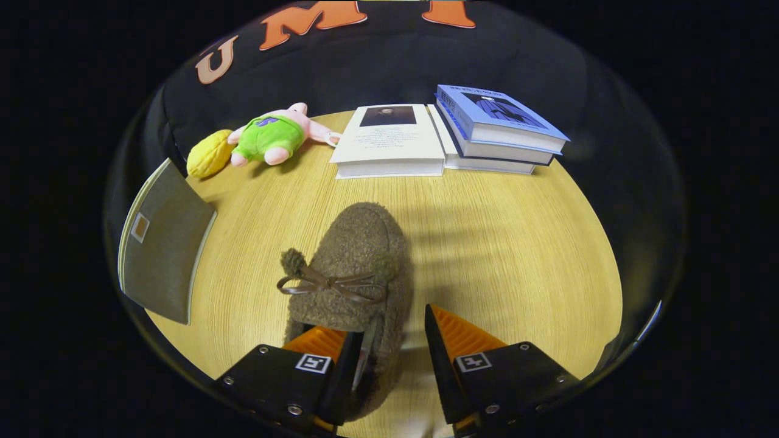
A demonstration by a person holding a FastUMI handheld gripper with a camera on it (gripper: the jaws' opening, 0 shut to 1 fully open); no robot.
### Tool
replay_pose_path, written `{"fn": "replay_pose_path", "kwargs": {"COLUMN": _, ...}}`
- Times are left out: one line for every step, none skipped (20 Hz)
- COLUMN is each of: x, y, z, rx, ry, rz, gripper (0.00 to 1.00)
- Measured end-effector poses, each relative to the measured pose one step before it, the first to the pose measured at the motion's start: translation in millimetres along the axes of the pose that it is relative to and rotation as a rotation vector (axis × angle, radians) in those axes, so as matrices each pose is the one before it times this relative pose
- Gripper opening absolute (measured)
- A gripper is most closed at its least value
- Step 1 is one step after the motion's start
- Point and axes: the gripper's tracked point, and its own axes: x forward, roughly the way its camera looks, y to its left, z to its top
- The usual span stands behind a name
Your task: Open the storage box then place both shoes into the box .Put the left shoe in first, then the right shoe, with the right side of both shoes facing outward in a uniform manner.
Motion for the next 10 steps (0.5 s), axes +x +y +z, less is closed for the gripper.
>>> {"fn": "replay_pose_path", "kwargs": {"x": 2.87, "y": 3.8, "z": -0.98, "rx": 0.01678, "ry": 0.00407, "rz": 0.01178, "gripper": 0.57}}
{"fn": "replay_pose_path", "kwargs": {"x": 1.81, "y": 2.76, "z": -0.02, "rx": 0.01451, "ry": -0.00072, "rz": 0.01023, "gripper": 0.51}}
{"fn": "replay_pose_path", "kwargs": {"x": 2.84, "y": 0.29, "z": 0.39, "rx": 0.01304, "ry": 0.00322, "rz": -0.00186, "gripper": 0.46}}
{"fn": "replay_pose_path", "kwargs": {"x": 2.02, "y": -0.46, "z": -0.86, "rx": 0.0079, "ry": 0.00144, "rz": -0.00684, "gripper": 0.4}}
{"fn": "replay_pose_path", "kwargs": {"x": 0.59, "y": -2.06, "z": 0.7, "rx": 0.00625, "ry": 0.00022, "rz": -0.01319, "gripper": 0.33}}
{"fn": "replay_pose_path", "kwargs": {"x": 0.6, "y": -2.51, "z": 1.32, "rx": 0.0068, "ry": -0.00257, "rz": -0.01519, "gripper": 0.27}}
{"fn": "replay_pose_path", "kwargs": {"x": -0.59, "y": -2.83, "z": 0.0, "rx": 0.00778, "ry": 0.00215, "rz": -0.01558, "gripper": 0.23}}
{"fn": "replay_pose_path", "kwargs": {"x": -0.64, "y": -1.68, "z": 0.13, "rx": 0.01351, "ry": 0.00667, "rz": -0.00556, "gripper": 0.12}}
{"fn": "replay_pose_path", "kwargs": {"x": -0.56, "y": 0.36, "z": -1.34, "rx": 0.01691, "ry": 0.01254, "rz": -0.00593, "gripper": 0.09}}
{"fn": "replay_pose_path", "kwargs": {"x": -3.11, "y": 1.71, "z": -2.28, "rx": 0.01975, "ry": 0.01829, "rz": 0.0034, "gripper": 0.05}}
